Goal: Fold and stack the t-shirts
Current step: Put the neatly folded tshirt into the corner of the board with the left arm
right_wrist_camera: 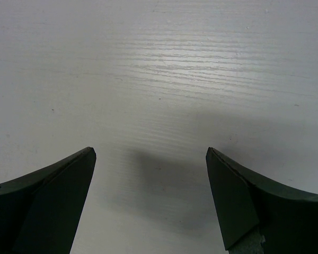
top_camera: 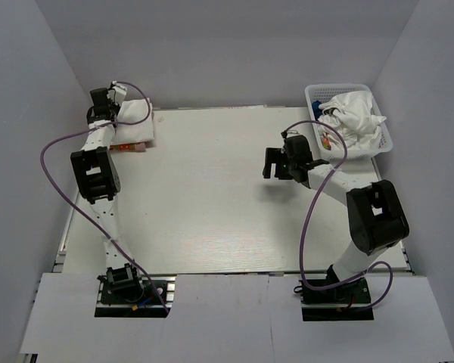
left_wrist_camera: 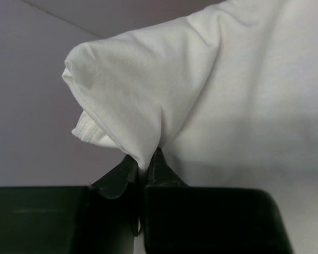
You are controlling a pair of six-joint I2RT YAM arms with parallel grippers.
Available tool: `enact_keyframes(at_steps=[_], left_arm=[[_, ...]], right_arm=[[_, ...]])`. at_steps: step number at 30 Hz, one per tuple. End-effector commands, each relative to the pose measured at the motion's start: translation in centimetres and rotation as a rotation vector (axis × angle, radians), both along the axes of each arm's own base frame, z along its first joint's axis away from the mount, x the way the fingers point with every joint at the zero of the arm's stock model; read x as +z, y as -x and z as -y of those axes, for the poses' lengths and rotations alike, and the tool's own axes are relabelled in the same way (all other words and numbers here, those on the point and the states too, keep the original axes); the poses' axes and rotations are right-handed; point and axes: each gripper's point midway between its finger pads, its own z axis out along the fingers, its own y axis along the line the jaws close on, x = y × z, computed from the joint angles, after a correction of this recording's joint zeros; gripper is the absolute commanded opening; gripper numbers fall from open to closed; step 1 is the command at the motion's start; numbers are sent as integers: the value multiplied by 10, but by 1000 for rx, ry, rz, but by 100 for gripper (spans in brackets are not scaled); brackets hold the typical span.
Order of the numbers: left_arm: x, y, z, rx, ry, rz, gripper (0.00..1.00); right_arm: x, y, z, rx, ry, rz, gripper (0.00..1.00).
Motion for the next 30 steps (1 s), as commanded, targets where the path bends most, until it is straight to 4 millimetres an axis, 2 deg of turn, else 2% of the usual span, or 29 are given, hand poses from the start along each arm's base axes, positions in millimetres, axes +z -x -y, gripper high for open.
enact_keyframes(at_steps=[1,2,4,5,10,12,15,18,19,20,21,22,24,25,26,27,28,29,30], left_arm=[[67,-11,-10,21,-17,165,0],[67,-10,-16,30,-17,165,6],[71,-7,-23,86,-19,189,50],[74,-8,-24,105,-3,210,99],[92,-2,-16,124,95,258,100],[104,-2,3,102,145,272,100],[105,3,22,63,208,242,100],[124,13,54,9,368,249,100],[114,19,78,-45,446,198,100],[141,29,90,-72,512,239,100],[148,35,115,-116,549,235,100],[134,45,131,-107,618,214,100],[144,62,154,-81,679,245,100],[149,84,174,-73,712,245,100],[150,96,187,-50,796,253,100],[114,118,198,-20,832,183,100],[111,134,223,-45,867,169,100],[138,153,238,-85,908,233,100],[102,179,253,-77,927,144,100]], right_arm=[[9,-8,-6,2,-7,10,90],[7,-9,-2,-14,5,9,90],[5,-7,-3,-11,3,1,90],[5,-7,-1,-16,4,1,90],[14,-2,-8,0,-29,16,90],[17,3,-6,-1,-35,21,90],[25,10,-2,-4,-46,45,90],[24,24,4,-11,-55,53,90],[33,30,6,-22,-75,72,90],[29,35,11,-31,-73,73,90],[29,39,10,-32,-79,71,90],[34,46,14,-42,-100,103,90],[42,52,15,-56,-134,122,90],[43,60,15,-43,-147,126,90],[35,68,17,-55,-159,111,90],[44,70,17,-56,-184,139,90],[39,76,17,-50,-195,134,90],[44,82,17,-59,-226,149,90],[42,84,18,-62,-239,158,90]])
